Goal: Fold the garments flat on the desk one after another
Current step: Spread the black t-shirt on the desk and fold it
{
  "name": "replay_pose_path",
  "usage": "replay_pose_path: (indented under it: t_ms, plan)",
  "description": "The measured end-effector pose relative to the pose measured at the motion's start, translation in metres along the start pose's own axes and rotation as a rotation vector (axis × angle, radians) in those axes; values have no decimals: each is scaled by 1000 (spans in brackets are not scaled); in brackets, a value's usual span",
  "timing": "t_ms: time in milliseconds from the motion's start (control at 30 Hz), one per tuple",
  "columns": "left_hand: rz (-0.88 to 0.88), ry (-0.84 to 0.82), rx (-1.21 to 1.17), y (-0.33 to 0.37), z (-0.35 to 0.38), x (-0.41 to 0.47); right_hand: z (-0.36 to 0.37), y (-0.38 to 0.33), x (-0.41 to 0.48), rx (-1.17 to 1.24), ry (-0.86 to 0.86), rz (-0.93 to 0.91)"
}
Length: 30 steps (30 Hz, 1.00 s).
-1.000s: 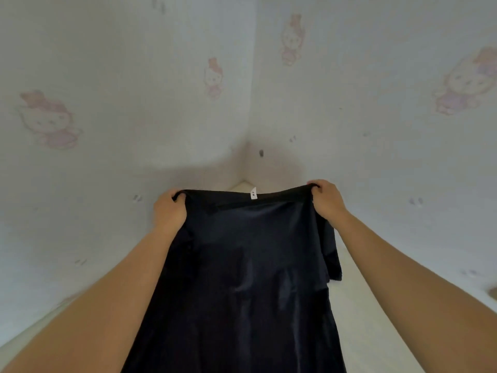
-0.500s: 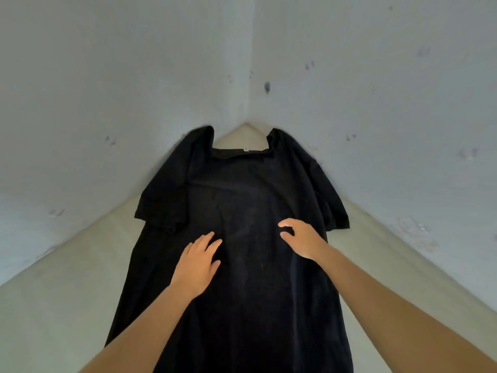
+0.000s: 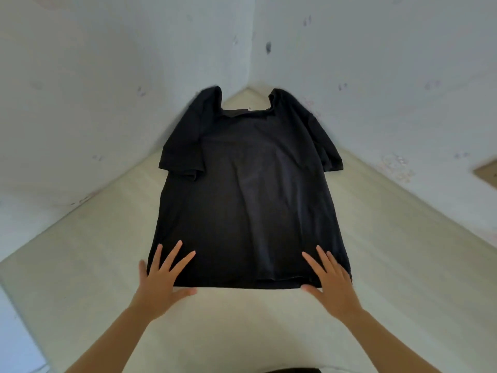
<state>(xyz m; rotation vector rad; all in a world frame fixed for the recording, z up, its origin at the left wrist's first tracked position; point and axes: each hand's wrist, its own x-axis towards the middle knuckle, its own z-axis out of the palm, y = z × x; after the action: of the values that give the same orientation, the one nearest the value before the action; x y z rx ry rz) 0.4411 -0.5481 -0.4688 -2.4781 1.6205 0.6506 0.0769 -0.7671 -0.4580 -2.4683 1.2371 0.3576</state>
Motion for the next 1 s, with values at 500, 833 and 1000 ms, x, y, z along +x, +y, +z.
replay_pose_path:
  t_ms: [500, 833, 1000]
  plan:
    - [-433, 444, -570, 37, -4, -58, -15, 57, -26, 412, 153, 221]
    - [-661, 542, -644, 28, -8, -74, -16, 73, -23, 470, 123, 140]
    - [-610, 486, -646, 28, 11, -74, -13, 65, -35, 482, 159, 220]
